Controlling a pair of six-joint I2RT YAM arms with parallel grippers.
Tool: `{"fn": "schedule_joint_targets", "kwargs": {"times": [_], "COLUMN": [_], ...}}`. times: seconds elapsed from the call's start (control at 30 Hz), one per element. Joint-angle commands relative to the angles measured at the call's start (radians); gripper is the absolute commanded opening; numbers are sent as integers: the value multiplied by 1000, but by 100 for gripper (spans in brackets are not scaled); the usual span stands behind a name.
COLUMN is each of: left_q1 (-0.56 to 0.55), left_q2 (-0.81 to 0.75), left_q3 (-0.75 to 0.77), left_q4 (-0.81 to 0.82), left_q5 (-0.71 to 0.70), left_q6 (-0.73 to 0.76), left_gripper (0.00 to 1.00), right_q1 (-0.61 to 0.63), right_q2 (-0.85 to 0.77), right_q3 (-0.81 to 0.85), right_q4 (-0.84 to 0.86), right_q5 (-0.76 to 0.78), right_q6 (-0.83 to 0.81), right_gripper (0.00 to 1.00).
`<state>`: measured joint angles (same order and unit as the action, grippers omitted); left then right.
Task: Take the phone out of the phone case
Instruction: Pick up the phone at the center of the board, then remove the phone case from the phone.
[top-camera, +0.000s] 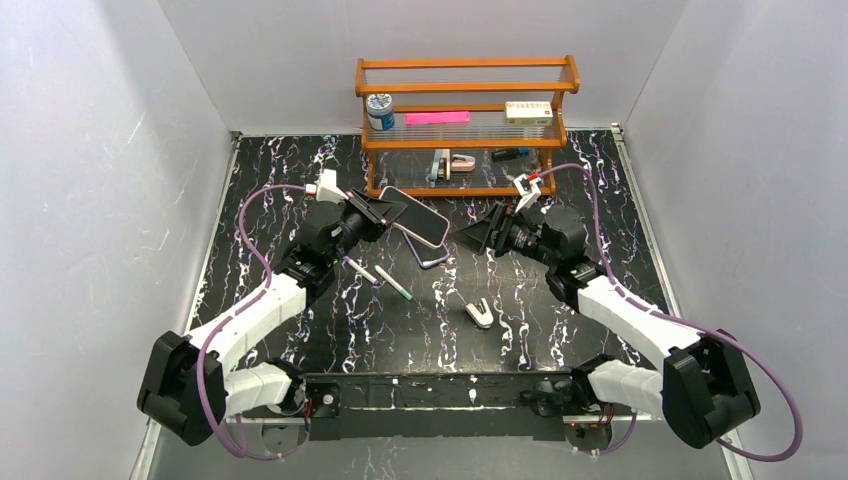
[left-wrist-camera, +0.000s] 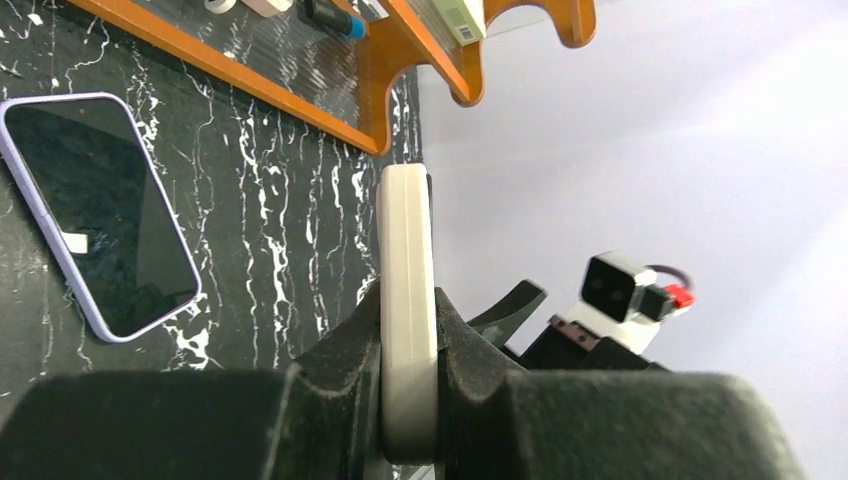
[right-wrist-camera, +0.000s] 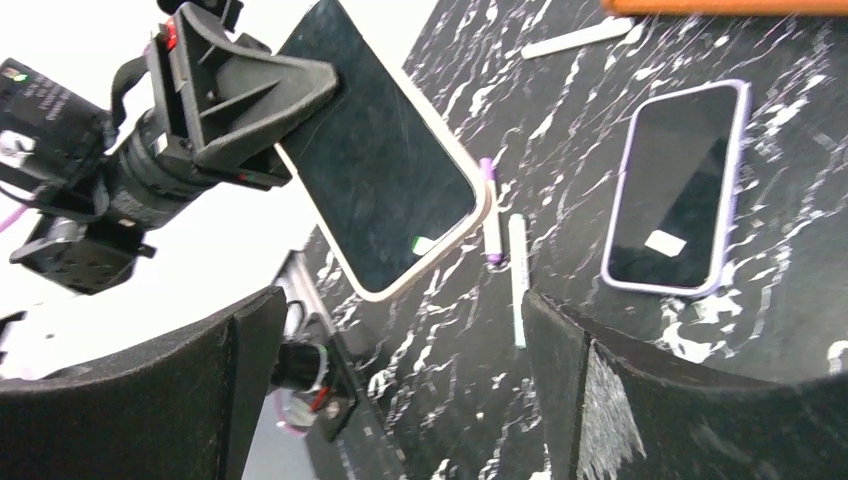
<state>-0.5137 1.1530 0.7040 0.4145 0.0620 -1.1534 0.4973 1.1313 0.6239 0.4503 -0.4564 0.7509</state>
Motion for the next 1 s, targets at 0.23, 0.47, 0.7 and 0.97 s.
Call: {"fn": "schedule_joint_targets", "kwargs": {"times": [0.23,0.47,0.7,0.97], "left_q1": [0,0,0,0], "left_q2": [-43,-47,-41,-42], "left_q3": [-8,-8,-37,-39], "left_q4": [228,269,331,346], "left_q5": [-29,-21,-25,-36], "left_q6": [-164,-191,-271,-281], "left_gripper": [0,0,0,0], "right_q1": [-2,2,15,21], "right_q2": [44,129,183,217], "right_q3": [-46,-17,27,46], "right_q4": [379,511,584,656], "right_q5": [-135,-147,-163,-167], "right_q6": [255,341,372,407], "right_gripper": [86,75,56,40]}}
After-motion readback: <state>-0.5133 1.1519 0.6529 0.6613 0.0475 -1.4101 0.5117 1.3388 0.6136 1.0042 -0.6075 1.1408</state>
